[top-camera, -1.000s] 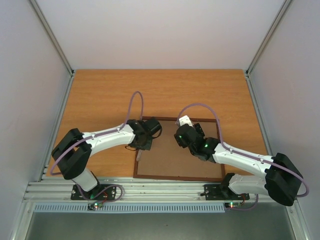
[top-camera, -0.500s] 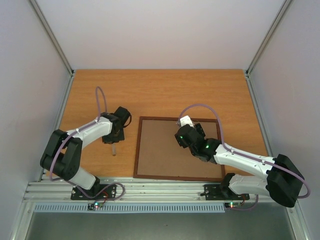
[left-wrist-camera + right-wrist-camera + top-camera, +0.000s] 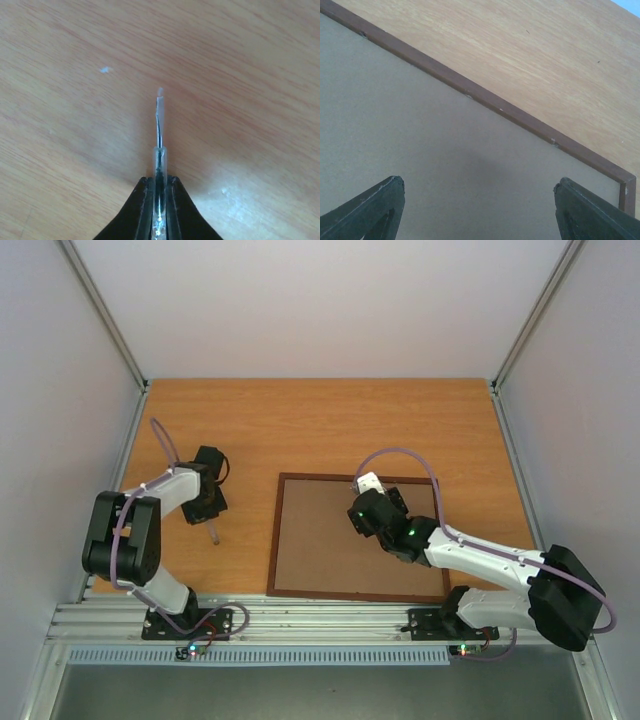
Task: Take the photo out of the frame
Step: Place the screwdriver at the center of the board.
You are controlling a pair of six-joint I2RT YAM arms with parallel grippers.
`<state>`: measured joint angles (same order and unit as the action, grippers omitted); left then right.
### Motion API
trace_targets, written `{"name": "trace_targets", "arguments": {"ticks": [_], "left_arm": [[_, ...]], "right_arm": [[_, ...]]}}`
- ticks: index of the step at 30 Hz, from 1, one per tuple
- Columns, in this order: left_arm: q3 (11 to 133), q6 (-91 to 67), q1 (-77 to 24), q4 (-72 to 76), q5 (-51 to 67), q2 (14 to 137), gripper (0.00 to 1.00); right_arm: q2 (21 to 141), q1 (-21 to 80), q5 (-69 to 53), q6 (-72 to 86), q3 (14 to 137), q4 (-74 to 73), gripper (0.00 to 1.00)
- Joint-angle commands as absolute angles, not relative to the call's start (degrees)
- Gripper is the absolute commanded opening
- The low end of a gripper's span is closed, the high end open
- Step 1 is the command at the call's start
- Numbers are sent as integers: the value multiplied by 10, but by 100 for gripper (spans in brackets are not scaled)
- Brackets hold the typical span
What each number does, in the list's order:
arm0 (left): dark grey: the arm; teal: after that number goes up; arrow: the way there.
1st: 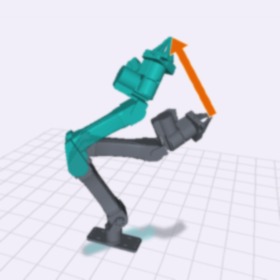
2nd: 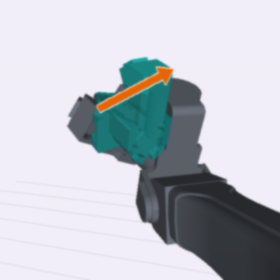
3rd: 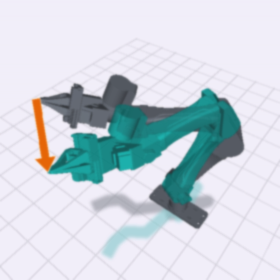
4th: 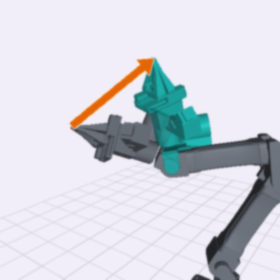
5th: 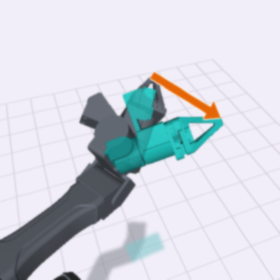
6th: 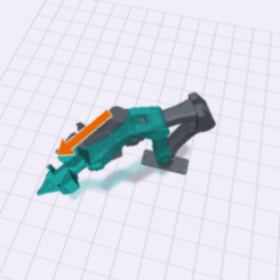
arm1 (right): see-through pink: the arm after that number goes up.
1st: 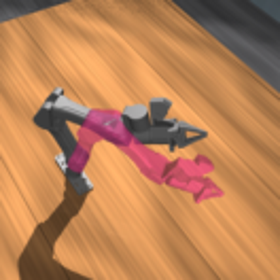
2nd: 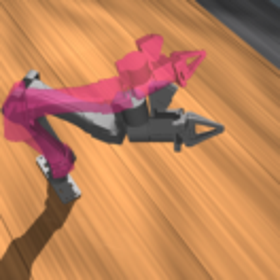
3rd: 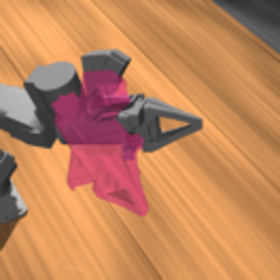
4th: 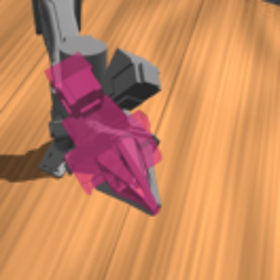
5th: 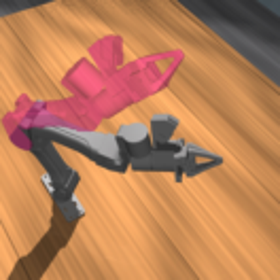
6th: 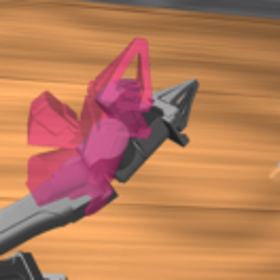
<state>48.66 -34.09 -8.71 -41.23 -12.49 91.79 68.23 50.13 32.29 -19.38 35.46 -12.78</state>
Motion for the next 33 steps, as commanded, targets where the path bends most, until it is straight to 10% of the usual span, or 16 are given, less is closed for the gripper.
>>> {"name": "trace_targets", "arguments": {"ticks": [1, 16, 33], "left_arm": [[460, -344, -59, -388, -101, 926, 10], [445, -383, -160, -372, -13, 785, 61], [595, -376, -363, -363, -38, 958, 72]], "right_arm": [[689, 498, 311, -192, 356, -109, 83], [699, 498, 293, -186, 365, -108, 82], [697, 498, 312, -192, 364, -114, 82]]}}
